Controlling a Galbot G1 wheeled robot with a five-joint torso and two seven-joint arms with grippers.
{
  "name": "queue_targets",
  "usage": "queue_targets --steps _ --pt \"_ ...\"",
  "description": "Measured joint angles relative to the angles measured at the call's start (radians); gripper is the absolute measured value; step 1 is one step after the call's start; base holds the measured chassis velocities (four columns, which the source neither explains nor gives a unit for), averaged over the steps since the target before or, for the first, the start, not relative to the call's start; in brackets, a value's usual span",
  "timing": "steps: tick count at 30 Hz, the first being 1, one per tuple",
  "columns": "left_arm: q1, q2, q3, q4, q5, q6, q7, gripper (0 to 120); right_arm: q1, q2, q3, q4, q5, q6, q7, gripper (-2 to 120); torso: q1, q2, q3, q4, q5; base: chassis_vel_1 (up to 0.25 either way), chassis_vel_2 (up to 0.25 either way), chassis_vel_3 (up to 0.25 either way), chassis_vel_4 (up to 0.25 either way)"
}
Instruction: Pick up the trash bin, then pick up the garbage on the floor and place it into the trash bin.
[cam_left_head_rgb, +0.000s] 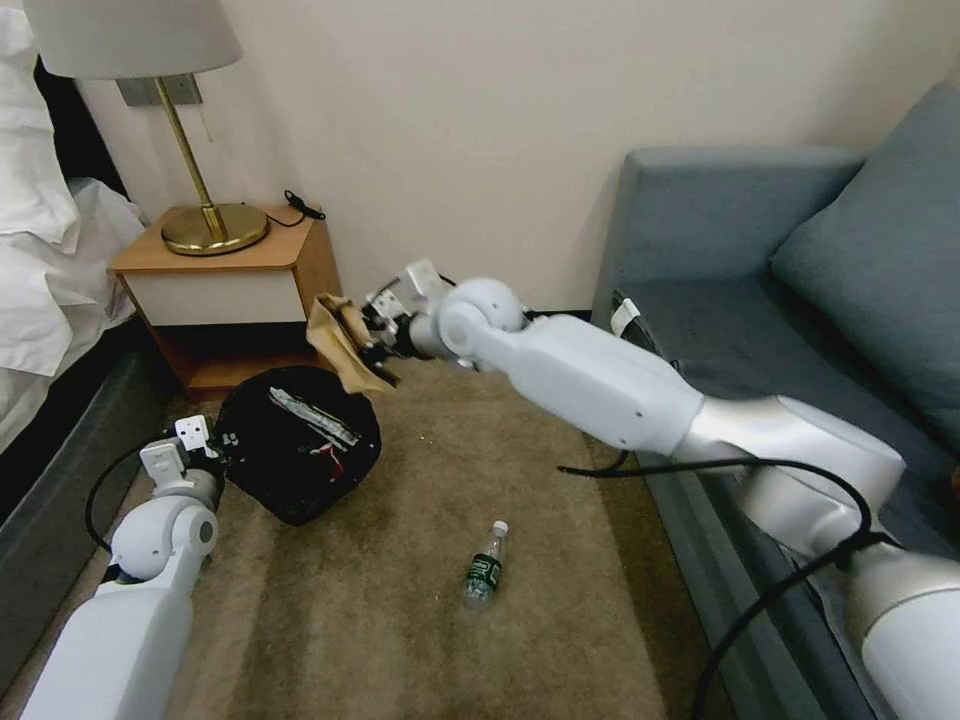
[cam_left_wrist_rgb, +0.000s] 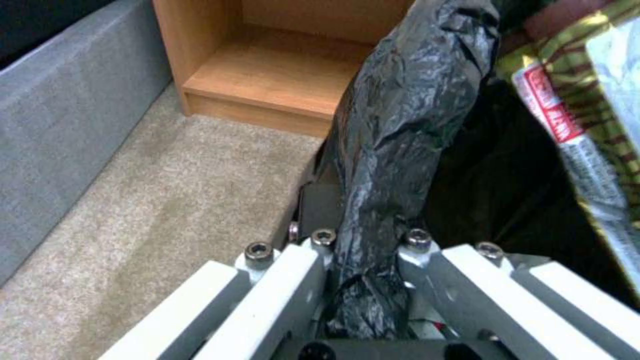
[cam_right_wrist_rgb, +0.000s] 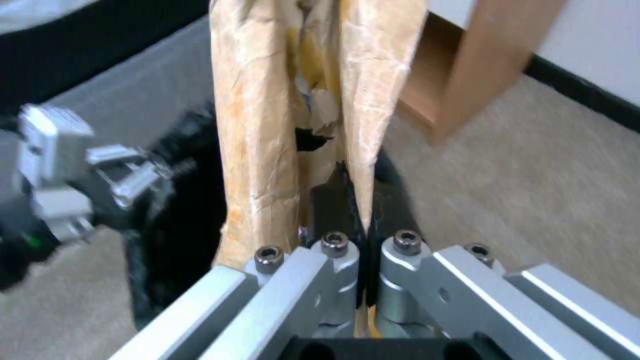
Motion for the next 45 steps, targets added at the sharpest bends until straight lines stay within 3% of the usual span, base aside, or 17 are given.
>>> queue_targets --steps 7,14,25,29,34,36,38,42,44,45 --pt "0.002 0.0 -0.004 -0.016 0.001 0.006 -0.003 2 -0.027 0.092 -0.016 -0.069 -0.034 0.018 -0.013 0 0.0 0.0 0.0 0.0 0.0001 0.0 0.0 0.0 0.0" --pt "0.009 -0.001 -0.009 -0.028 -0.001 0.008 -0.004 2 -0.117 0.134 -0.048 -0.144 -0.108 0.048 -0.018 0 0.0 0.0 0.0 -0.0001 0.0001 0.0 0.0 0.0 0.0" --pt "0.009 -0.018 -0.006 -0.031 0.007 0.011 -0.005 2 -0.186 0.156 -0.083 -0.174 -0.187 0.074 -0.007 0 0.0 0.0 0.0 -0.0001 0.0003 0.0 0.0 0.0 0.0" --pt "0.01 -0.019 -0.005 -0.031 0.008 0.011 -0.005 2 -0.185 0.147 -0.078 -0.16 -0.187 0.074 0.002 5 0.0 0.0 0.0 -0.0001 0.0004 0.0 0.0 0.0 0.0" --pt "0.01 -0.019 -0.006 -0.027 0.011 0.011 -0.006 2 -0.173 0.129 -0.069 -0.119 -0.178 0.073 0.013 32 0.0 0.0 0.0 -0.0001 0.0004 0.0 0.0 0.0 0.0" --pt "0.01 -0.019 -0.006 -0.027 0.012 0.011 -0.006 2 -0.173 0.129 -0.068 -0.118 -0.177 0.073 0.013 33 0.0 0.0 0.0 -0.0001 0.0004 0.0 0.0 0.0 0.0" --pt "0.01 -0.019 -0.005 -0.027 0.013 0.011 -0.006 2 -0.173 0.129 -0.067 -0.115 -0.177 0.072 0.014 47 0.0 0.0 0.0 -0.0001 0.0003 0.0 0.0 0.0 0.0" --pt "0.009 -0.019 -0.005 -0.022 0.013 0.011 -0.006 2 -0.173 0.125 -0.063 -0.109 -0.178 0.071 0.016 56 0.0 0.0 0.0 -0.0001 0.0004 0.0 0.0 0.0 0.0" --pt "0.009 -0.019 -0.003 -0.016 0.015 0.01 -0.006 2 -0.172 0.113 -0.057 -0.099 -0.178 0.069 0.021 69 0.0 0.0 0.0 -0.0001 0.0004 0.0 0.0 0.0 0.0" --pt "0.009 -0.019 -0.003 -0.016 0.015 0.01 -0.006 2 -0.172 0.113 -0.057 -0.099 -0.178 0.069 0.021 69 0.0 0.0 0.0 -0.0001 0.0004 0.0 0.0 0.0 0.0"
